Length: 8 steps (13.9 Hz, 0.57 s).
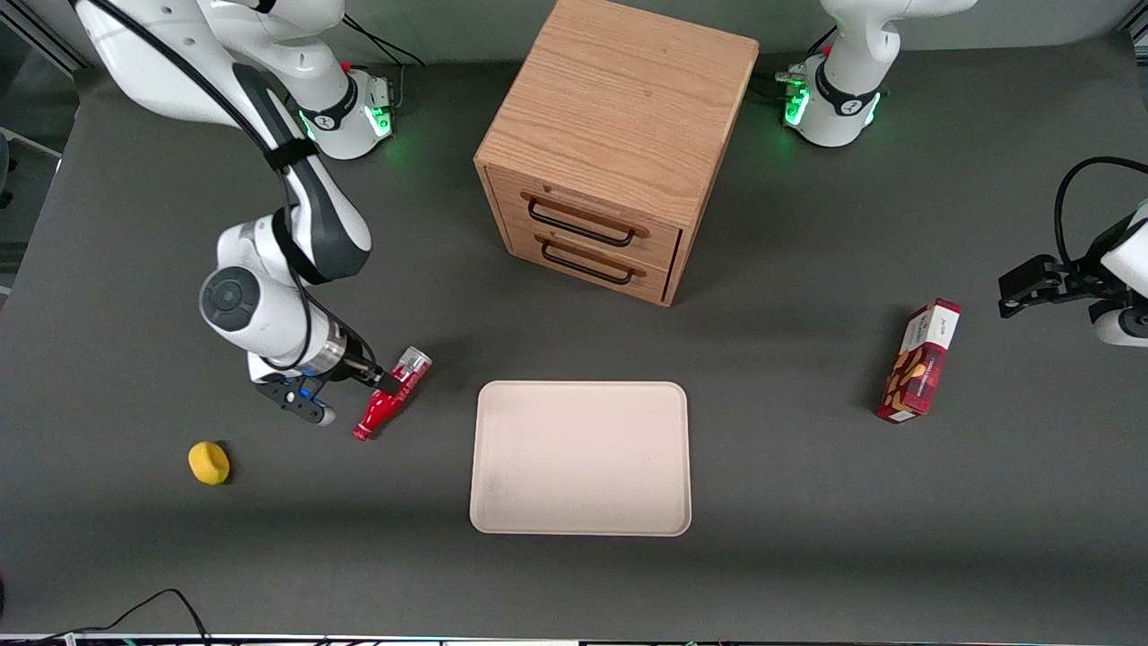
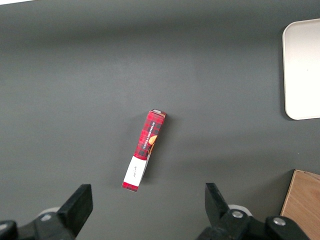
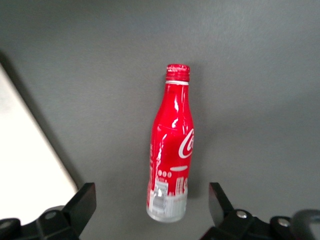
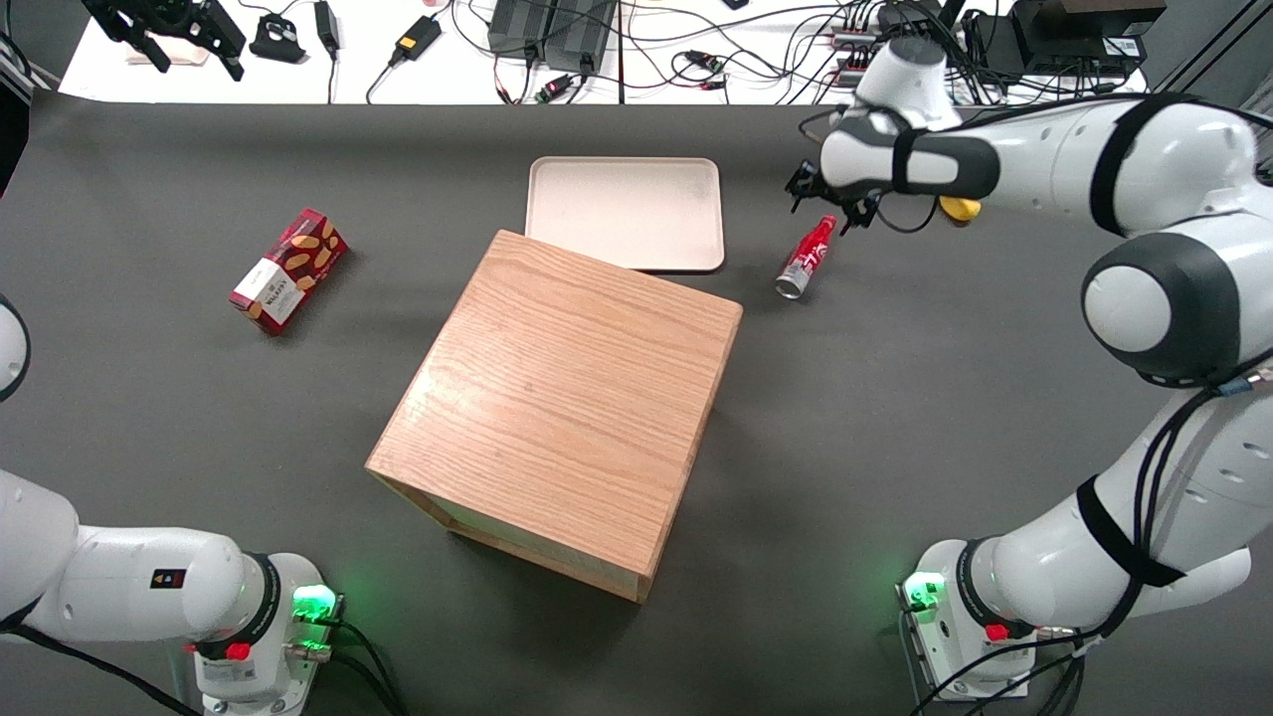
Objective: Place coke bottle on tray
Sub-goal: 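Move the right gripper down toward the red Coca-Cola bottle, then close the right gripper around the bottle's body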
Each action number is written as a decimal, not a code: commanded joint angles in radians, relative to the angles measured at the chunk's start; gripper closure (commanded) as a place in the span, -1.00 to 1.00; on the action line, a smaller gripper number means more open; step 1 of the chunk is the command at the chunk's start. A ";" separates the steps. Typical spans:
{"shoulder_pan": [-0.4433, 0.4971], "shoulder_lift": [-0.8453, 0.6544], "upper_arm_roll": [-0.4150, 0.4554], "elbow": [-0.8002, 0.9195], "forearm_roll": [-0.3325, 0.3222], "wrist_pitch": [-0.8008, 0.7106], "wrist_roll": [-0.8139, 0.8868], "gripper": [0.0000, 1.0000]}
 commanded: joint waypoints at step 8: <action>-0.006 0.091 0.009 -0.059 -0.055 0.162 0.044 -1.00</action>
